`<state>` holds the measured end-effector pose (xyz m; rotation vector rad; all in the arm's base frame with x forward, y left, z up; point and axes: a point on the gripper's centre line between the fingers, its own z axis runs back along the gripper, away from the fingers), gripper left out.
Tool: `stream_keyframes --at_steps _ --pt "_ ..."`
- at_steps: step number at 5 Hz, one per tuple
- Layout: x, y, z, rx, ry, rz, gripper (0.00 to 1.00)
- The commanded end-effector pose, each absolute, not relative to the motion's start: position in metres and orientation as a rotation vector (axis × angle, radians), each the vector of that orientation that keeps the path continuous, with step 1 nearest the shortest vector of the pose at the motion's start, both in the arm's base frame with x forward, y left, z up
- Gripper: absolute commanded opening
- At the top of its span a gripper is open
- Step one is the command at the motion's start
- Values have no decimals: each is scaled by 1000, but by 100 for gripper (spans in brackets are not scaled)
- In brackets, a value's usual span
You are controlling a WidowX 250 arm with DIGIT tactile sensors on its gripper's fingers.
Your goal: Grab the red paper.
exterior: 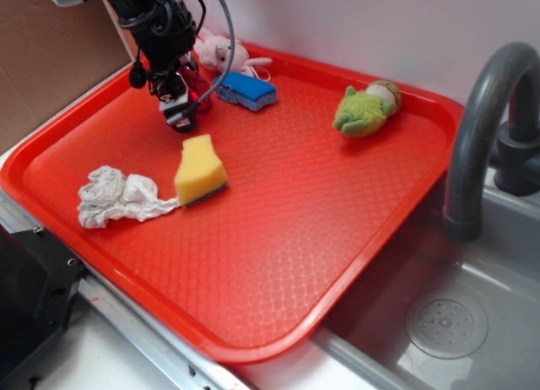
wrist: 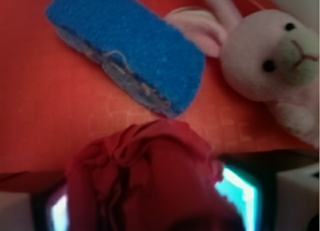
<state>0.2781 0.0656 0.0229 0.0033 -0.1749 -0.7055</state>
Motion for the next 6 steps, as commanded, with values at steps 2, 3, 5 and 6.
stream_keyframes --at_steps 2,3,5,6 --pt "263 66 99 136 -63 -275 0" --pt "247 54 126 60 -16 -24 0" --pt "218 2 184 -98 -46 247 0" --pt "208 -12 210 -112 -72 289 0"
